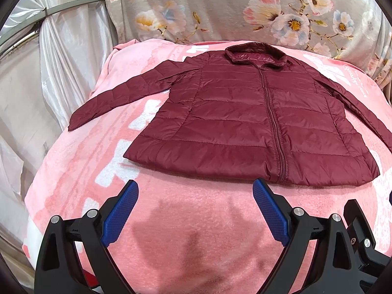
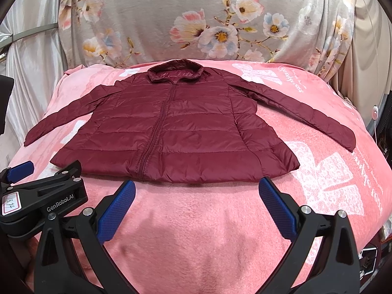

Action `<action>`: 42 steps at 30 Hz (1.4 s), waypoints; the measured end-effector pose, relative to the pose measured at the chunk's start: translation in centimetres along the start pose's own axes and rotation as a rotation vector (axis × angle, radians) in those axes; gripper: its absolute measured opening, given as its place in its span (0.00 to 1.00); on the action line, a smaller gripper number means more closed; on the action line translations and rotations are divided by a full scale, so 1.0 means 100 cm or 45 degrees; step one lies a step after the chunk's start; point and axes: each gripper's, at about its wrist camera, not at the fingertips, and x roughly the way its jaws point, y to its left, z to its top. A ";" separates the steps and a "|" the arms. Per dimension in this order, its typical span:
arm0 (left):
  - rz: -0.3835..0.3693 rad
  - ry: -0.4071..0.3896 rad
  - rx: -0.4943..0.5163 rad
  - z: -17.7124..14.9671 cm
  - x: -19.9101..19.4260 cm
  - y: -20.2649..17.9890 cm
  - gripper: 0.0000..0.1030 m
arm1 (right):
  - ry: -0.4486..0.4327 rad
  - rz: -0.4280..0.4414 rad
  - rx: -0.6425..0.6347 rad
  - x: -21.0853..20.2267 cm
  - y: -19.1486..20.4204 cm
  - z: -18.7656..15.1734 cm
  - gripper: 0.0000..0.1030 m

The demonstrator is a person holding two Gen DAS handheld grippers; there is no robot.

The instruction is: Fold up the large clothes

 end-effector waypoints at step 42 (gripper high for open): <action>0.012 0.031 0.045 -0.009 0.006 -0.001 0.90 | 0.036 0.007 -0.012 0.007 -0.001 -0.012 0.95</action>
